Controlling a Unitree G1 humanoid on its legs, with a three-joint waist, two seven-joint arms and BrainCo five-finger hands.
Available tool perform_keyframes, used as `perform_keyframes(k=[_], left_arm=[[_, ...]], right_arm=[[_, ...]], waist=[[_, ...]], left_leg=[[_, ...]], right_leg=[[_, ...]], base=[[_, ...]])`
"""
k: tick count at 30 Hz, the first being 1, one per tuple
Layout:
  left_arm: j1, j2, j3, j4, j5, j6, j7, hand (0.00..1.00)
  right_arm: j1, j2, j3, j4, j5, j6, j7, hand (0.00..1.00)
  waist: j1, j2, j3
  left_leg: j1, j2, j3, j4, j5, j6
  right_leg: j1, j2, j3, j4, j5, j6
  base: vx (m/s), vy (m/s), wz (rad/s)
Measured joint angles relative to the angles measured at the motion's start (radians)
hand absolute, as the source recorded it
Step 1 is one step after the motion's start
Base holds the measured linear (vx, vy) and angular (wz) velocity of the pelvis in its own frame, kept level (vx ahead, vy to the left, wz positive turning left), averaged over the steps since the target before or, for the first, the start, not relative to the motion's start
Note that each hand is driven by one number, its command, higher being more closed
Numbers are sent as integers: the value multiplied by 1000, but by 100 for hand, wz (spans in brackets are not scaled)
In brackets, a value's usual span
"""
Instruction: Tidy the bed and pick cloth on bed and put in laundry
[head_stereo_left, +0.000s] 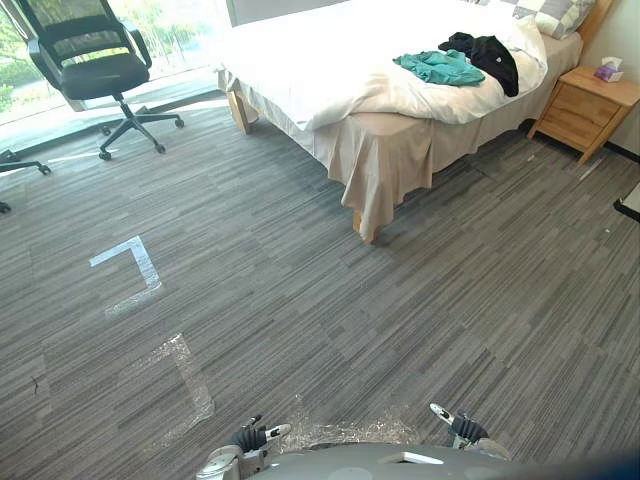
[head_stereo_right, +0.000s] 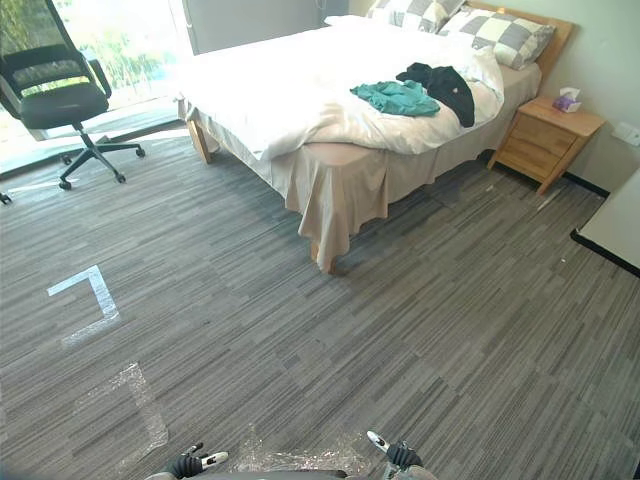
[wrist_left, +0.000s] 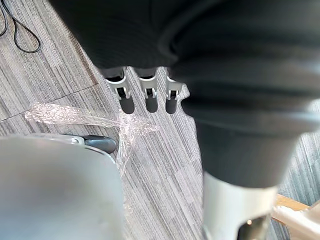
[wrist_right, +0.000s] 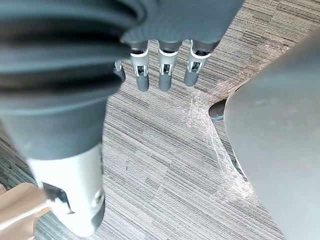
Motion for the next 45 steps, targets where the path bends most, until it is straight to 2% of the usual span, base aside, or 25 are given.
perform_keyframes(k=[4, 6, 8, 10, 13, 16, 18, 19, 20, 22, 23, 24, 26, 27, 28, 29, 31, 33, 35, 37, 39, 40, 41, 43, 45], left_arm=[[-9, 4, 0, 7, 3, 0, -2, 0], [-20, 6, -1, 6, 9, 0, -1, 0], [-26, 12, 2, 5, 10, -1, -2, 0], [-34, 27, 6, 4, 11, 0, -1, 0], [-39, 37, 25, 5, 14, 0, -3, 0], [-74, 16, 34, 6, 51, 2, -12, 0], [-94, -17, 100, 2, 50, -2, -25, 0], [-93, -22, 119, -1, 50, -4, -26, 0], [-81, -22, 141, -13, 50, -7, -28, 0], [-64, -25, 143, -35, 66, -11, -30, 0], [-58, -46, 152, -41, 82, -19, -30, 0], [-56, -63, 155, -38, 87, -23, -31, 0], [-48, -74, 148, -39, 86, -43, -37, 0], [-45, -88, 142, -42, 76, -64, -42, 0], [-45, -94, 137, -42, 76, -77, -46, 0], [-43, -91, 128, -53, 75, -98, -53, 0], [-36, -91, 124, -76, 62, -117, -55, 0], [-35, -85, 113, -103, 18, -148, -56, 0], [-50, -84, 109, -103, -10, -167, -61, 0], [-58, -85, 99, -102, -11, -176, -60, 0], [-53, -109, 87, -104, -37, -177, -47, 0], [-45, -122, 91, -103, -52, -175, -42, 0], [-56, -91, 89, -88, -50, -171, -43, 0], [-57, -75, 88, -81, -50, -174, -40, 0], [-56, -77, 87, -73, -51, -165, -30, 0]], right_arm=[[-3, 0, 0, -2, 3, -8, -4, 0], [-14, 0, -1, -21, 22, -11, -5, 0], [-21, 0, -5, -35, 44, -19, -7, 0], [-23, 9, -17, -42, 58, -19, -13, 0], [-22, 34, -81, -38, 76, -19, -17, 0], [-31, 28, -139, -52, 111, -19, -24, 0], [-25, 28, -144, -90, 145, -21, -25, 0], [-23, 32, -143, -102, 149, -22, -26, 0], [-6, 42, -137, -122, 151, -32, -27, 0], [36, 62, -136, -139, 156, -53, -30, 0], [45, 77, -157, -139, 157, -63, -33, 0], [45, 75, -163, -138, 154, -65, -34, 0], [45, 69, -185, -117, 126, -83, -34, 0], [36, 46, -177, -105, 115, -97, -33, 0], [31, 33, -167, -91, 111, -101, -30, 0], [4, 6, -141, -35, 80, -106, -25, 0], [-10, -10, -97, 4, 73, -106, -20, 0], [-40, -14, -80, 9, 51, -106, -5, 0], [-64, -14, -65, 3, 32, -105, 10, 0], [-68, -13, -40, -5, 8, -103, 17, 0], [-23, -24, -27, -52, -7, -96, 22, 0], [-10, -39, -26, -58, -14, -96, 22, 0], [-4, -29, -28, -45, -34, -96, 23, 0], [1, -10, -35, -30, -43, -101, 29, 0], [1, -10, -34, -26, -60, -105, 34, 0]], waist=[[-7, -8, 17], [-16, -7, 55], [-18, -8, 87], [-19, -23, 101], [-16, -40, 111], [-23, 7, 148], [-19, 31, 183], [-19, 26, 187], [-14, 3, 188], [-14, -42, 170], [-20, -38, 160], [-22, -28, 145], [-21, 3, 94], [-23, 33, 97], [-22, 42, 99], [-19, 43, 104], [-5, 31, 111], [14, 19, 119], [26, 20, 139], [29, 30, 150], [35, 86, 158], [37, 111, 147], [16, 68, 136], [16, 33, 128], [41, 23, 121]], left_leg=[[20, -5, 16, -1, -4, -5], [50, -9, 34, 0, -22, -6], [77, -10, 70, 0, -29, 8], [106, -13, 88, 0, -36, 8], [111, 36, 126, 34, -76, -10], [107, 142, 147, 54, -106, -19], [146, 203, 194, 51, -119, -53], [169, 210, 219, 52, -119, -66], [213, 206, 269, 58, -118, -77], [263, 195, 316, 119, -131, -101], [281, 221, 319, 191, -143, -119], [269, 251, 316, 242, -140, -120], [149, 347, 265, 507, -65, -110], [64, 390, 210, 704, -27, -128], [24, 394, 181, 804, -32, -135], [-49, 348, 120, 970, -96, -157], [-118, 278, 96, 1041, -166, -154], [-259, 182, 116, 965, -234, -106], [-349, 139, 155, 774, -236, -82], [-386, 99, 194, 463, -114, -41], [-404, 97, 275, 200, 215, 91], [-414, 104, 296, 195, 298, 135], [-413, 70, 343, 223, 226, 226], [-384, 15, 364, 179, 167, 218], [-346, -37, 364, 152, 133, 212]], right_leg=[[-45, -15, 2, 138, -66, -3], [-124, -38, -1, 356, -122, 50], [-210, -60, -8, 559, -132, 49], [-243, -81, -48, 636, -153, 48], [-242, -54, -123, 611, -155, 40], [-259, 21, -197, 609, -159, 34], [-343, -12, -230, 632, -176, 9], [-364, -28, -237, 620, -171, 13], [-367, -81, -258, 553, -144, 24], [-340, -149, -251, 432, -85, 4], [-326, -148, -258, 465, -70, -79], [-324, -128, -263, 477, -105, -77], [-298, -55, -259, 449, -164, -111], [-247, 0, -248, 386, -166, -117], [-212, 24, -240, 346, -162, -121], [-112, 61, -207, 262, -146, -144], [-13, 73, -170, 187, -137, -143], [74, 74, -118, 136, -140, -130], [118, 73, -75, 118, -149, -114], [164, 83, -49, 102, -160, -96], [260, 142, -27, 84, -190, -46], [281, 164, -26, 83, -204, -25], [307, 139, -51, 84, -222, -7], [315, 105, -61, 115, -207, 14], [325, 67, -76, 133, -169, 3]], base=[[-6, -1, -7], [-47, 38, -13], [-46, 51, -36], [2, 33, -46], [94, -55, -53], [136, -160, -39], [241, -164, -48], [455, -221, -56], [433, -222, -47], [566, -358, -30], [552, -401, -17], [522, -442, -29], [532, -420, -44], [577, -336, -43], [692, -359, -52], [457, -219, -46], [525, -242, -61], [507, -186, -79], [459, -87, -84], [470, -13, -66], [483, 102, -39], [498, 181, 23], [493, 178, 58], [556, 184, 63], [426, 123, 26]])
